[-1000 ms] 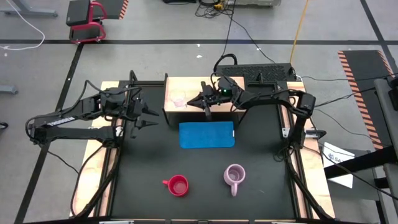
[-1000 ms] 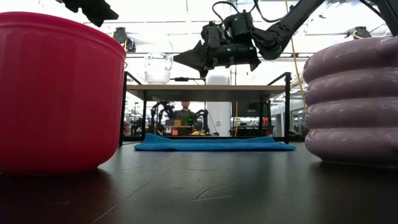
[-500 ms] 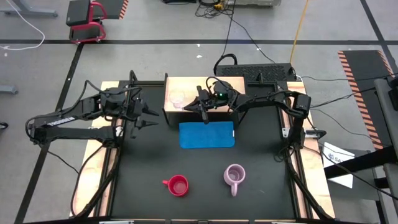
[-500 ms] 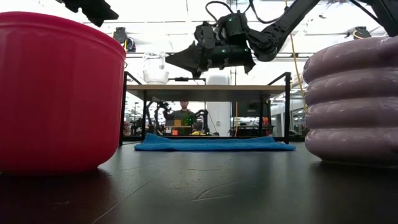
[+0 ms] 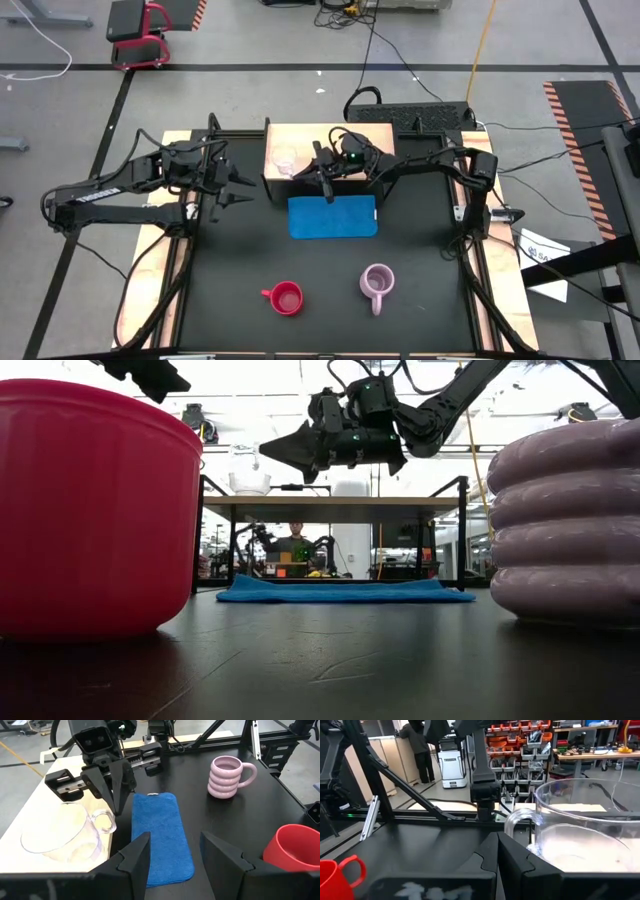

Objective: Stack small to large cups/mugs on shelf
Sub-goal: Put the glass mug on the shelf

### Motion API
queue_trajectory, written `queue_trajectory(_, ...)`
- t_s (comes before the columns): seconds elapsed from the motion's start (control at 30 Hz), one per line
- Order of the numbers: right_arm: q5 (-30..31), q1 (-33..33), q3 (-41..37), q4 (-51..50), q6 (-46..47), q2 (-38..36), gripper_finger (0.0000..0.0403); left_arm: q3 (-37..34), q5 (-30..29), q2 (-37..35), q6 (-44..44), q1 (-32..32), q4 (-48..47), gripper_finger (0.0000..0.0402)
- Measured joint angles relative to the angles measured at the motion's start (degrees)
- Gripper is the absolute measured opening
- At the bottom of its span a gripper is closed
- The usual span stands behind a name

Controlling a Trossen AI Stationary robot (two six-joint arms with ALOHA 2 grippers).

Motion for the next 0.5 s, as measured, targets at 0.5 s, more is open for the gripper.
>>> queue_trajectory(0.5, 0.02, -0.04, 0.0, 1.74, 0.38, 0.0, 0.0, 0.0, 0.0, 0.0, -0.03, 0.0, 0.16, 0.0172)
